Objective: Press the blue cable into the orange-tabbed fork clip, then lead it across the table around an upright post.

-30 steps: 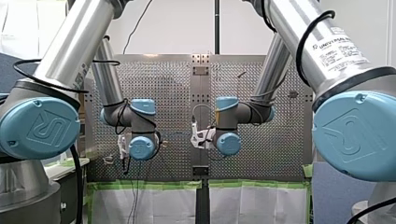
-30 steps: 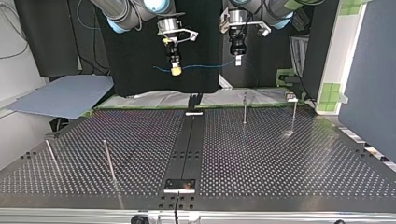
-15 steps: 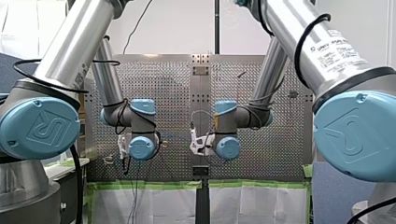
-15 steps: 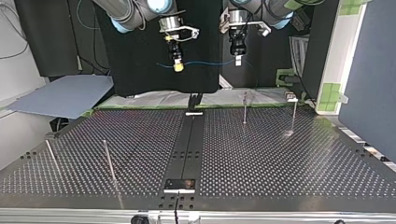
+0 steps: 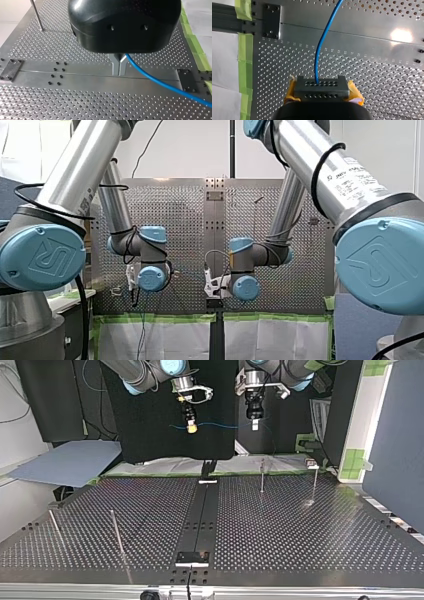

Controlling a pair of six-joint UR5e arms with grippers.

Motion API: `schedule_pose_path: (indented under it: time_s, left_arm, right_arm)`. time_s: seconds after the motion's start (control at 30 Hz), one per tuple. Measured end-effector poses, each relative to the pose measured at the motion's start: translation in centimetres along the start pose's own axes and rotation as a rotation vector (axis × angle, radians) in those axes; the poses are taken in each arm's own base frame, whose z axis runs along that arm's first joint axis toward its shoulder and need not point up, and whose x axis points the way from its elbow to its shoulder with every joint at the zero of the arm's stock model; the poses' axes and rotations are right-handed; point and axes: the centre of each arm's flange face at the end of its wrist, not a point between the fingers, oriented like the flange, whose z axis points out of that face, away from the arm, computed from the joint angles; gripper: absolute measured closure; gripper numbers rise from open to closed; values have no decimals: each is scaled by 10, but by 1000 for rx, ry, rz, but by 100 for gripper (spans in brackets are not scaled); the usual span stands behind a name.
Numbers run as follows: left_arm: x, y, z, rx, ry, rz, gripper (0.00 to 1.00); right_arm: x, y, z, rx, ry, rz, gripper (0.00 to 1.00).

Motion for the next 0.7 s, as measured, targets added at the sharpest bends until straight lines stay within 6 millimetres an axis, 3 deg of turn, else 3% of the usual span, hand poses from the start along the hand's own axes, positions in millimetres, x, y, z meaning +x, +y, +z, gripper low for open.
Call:
schedule_pose_path:
  time_s: [0.3,0.7]
  left_arm:
    - [25,18,-27,8,85,124,100]
    - [26,20,-30,9,93,145,100]
  right_arm:
    - [0,0,0,0,0,0,100]
    - [0,0,0,0,0,0,100]
